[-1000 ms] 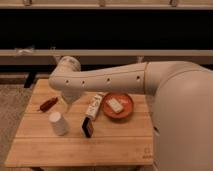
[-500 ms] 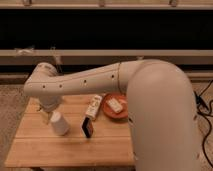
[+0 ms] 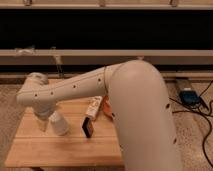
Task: Place the ceramic cup over the eraser
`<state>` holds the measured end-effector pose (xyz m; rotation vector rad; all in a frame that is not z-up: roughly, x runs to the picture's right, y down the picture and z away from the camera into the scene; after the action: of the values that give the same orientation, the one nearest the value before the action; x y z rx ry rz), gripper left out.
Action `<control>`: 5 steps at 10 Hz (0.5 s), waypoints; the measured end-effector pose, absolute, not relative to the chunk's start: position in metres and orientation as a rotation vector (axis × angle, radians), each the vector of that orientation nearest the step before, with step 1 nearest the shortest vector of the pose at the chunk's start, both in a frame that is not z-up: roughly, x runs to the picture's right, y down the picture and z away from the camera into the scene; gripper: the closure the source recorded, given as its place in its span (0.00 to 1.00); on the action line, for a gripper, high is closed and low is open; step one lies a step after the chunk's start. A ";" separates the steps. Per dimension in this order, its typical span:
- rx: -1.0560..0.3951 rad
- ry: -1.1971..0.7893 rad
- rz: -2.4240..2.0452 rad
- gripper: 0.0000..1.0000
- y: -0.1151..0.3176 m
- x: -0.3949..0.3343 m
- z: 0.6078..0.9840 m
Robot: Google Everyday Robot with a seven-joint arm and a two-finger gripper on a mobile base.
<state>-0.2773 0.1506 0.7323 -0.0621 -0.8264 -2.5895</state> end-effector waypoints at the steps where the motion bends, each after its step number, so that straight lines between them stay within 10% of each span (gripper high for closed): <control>1: -0.068 -0.819 -2.594 0.20 0.150 -0.277 0.735; 5: -0.107 -0.793 -2.586 0.20 0.145 -0.264 0.749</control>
<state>-0.2642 0.1451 0.7487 -0.1071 -0.7926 -2.5860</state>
